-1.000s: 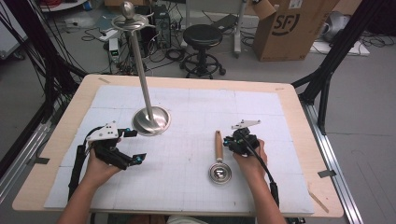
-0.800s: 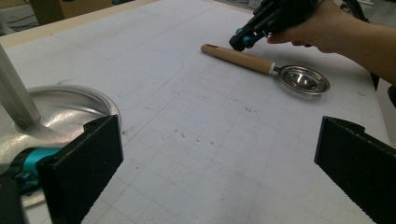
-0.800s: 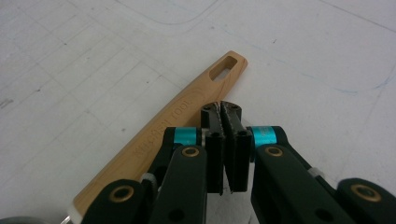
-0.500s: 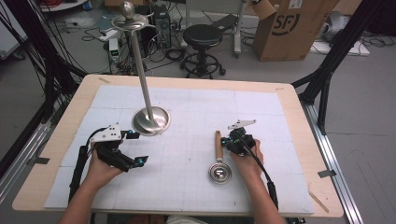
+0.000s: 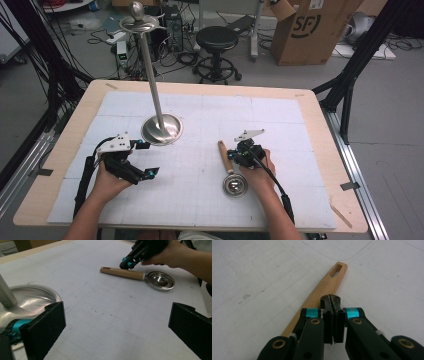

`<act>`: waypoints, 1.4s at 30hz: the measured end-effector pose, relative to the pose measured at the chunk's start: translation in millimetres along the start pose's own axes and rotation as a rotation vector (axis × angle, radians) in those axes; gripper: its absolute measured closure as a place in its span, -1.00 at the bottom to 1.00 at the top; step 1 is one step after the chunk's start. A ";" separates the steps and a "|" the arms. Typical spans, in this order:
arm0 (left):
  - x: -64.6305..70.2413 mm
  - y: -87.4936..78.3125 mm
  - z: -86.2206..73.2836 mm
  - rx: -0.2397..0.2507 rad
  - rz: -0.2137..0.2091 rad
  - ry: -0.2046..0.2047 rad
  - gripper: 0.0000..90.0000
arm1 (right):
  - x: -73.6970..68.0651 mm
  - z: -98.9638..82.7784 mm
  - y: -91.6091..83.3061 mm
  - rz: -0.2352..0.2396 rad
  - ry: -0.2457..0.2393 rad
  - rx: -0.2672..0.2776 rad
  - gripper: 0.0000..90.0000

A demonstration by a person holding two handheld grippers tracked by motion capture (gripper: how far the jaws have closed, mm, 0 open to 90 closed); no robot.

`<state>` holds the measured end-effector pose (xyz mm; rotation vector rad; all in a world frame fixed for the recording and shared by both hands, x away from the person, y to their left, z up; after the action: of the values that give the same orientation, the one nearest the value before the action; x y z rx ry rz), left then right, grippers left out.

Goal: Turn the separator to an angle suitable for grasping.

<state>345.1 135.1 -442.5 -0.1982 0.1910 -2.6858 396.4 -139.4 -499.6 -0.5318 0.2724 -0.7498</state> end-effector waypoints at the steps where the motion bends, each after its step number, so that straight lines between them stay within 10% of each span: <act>1: 0.0 0.0 0.0 0.000 0.000 0.000 -0.96 | 0.0 0.0 0.0 0.000 0.000 0.000 0.99; 20: 1.1 -0.5 0.9 0.001 -0.002 0.003 -0.96 | -44.3 6.1 13.8 0.123 -0.093 -0.047 0.99; 33: 0.6 -4.4 4.5 0.012 0.001 0.010 -0.96 | -33.5 14.7 -13.3 0.174 -0.044 0.053 0.15; 42: -0.9 -5.7 6.6 0.021 0.010 0.011 -0.96 | -29.3 19.3 -27.1 0.155 -0.027 0.067 -0.03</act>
<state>344.7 139.9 -435.2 -0.1752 0.1674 -2.6784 368.3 -128.2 -467.2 -0.4514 0.2592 -0.5987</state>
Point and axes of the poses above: each handheld gripper's, and its own axes: y roughly forward along the jaws, z roughly out of its top, x roughly to its right, the point moved 9 cm from there along y, roughly forward along the jaws, and after that the axes turned 13 degrees about x, right-handed, at the moved point
